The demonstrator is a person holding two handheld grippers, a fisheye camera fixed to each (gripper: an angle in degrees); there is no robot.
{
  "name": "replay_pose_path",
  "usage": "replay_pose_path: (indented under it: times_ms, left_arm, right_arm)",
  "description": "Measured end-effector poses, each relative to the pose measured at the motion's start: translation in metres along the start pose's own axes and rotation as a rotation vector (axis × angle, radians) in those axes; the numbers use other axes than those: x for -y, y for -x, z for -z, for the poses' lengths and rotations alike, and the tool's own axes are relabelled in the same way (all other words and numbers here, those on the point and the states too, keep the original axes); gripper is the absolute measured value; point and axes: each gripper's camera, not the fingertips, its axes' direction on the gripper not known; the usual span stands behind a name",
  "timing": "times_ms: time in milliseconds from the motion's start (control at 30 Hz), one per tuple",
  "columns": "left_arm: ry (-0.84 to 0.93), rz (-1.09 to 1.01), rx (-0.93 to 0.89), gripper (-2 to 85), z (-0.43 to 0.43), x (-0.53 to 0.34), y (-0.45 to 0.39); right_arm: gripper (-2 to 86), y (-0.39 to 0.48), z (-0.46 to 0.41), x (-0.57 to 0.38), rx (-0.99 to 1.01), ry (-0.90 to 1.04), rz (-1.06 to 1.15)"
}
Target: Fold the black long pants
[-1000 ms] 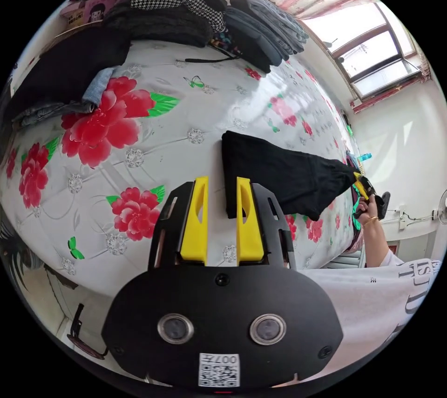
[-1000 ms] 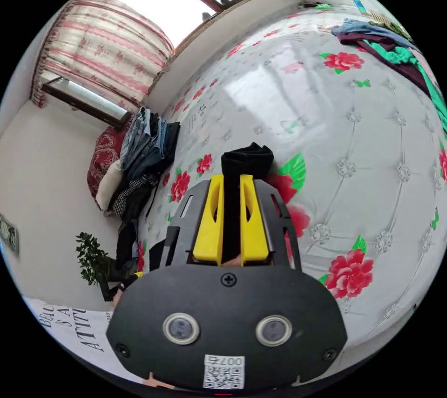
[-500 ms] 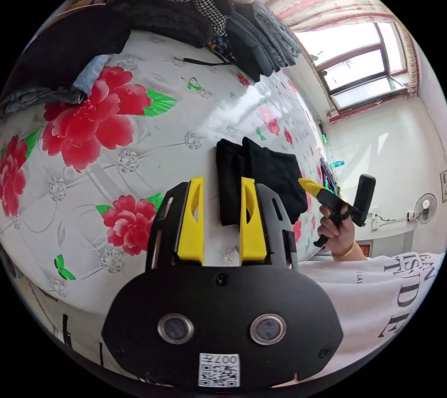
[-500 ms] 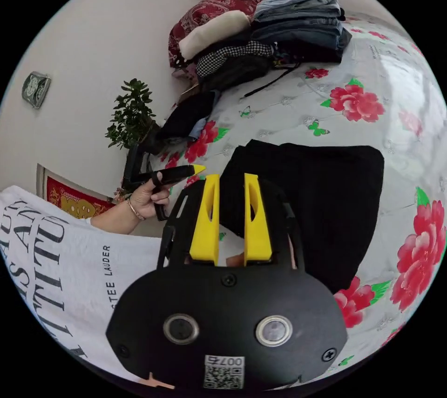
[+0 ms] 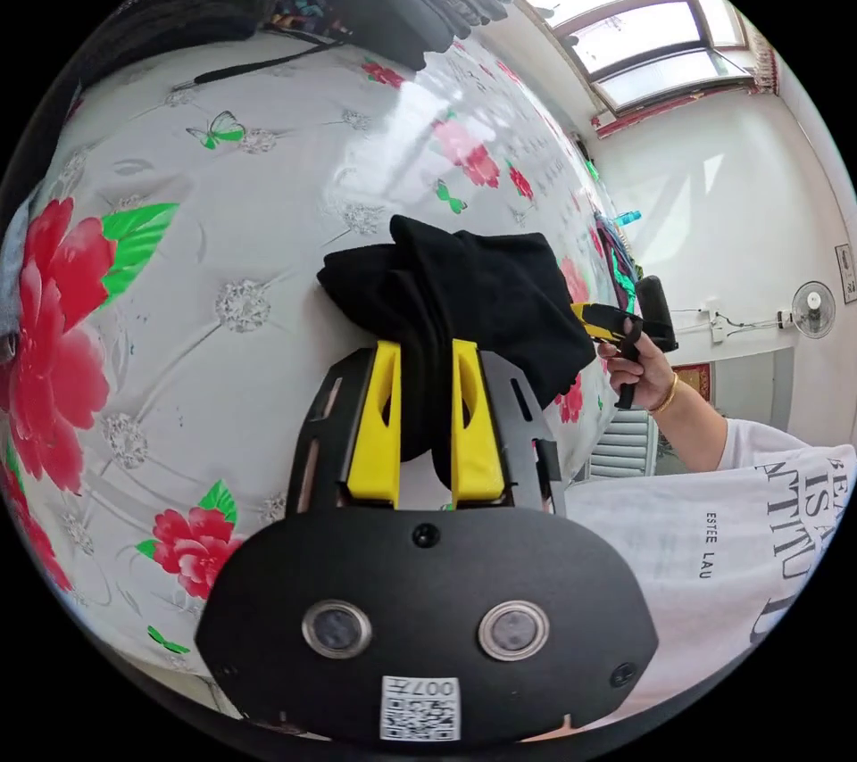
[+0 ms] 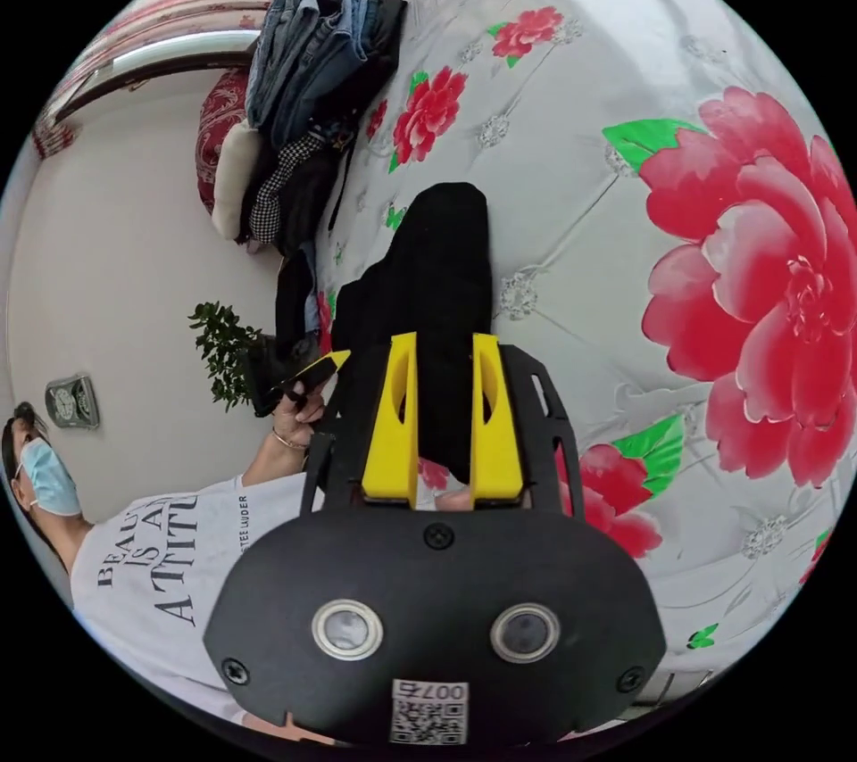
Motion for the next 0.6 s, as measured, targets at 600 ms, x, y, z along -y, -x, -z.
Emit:
replay_pose_path:
  times_ms: [600]
  left_arm:
    - [-0.348, 0.237, 1.017, 6.3, 0.291, -0.036, 0.083]
  right_arm:
    - [3.2, 0.447, -0.291, 0.109, 0.248, 0.205, 0.635]
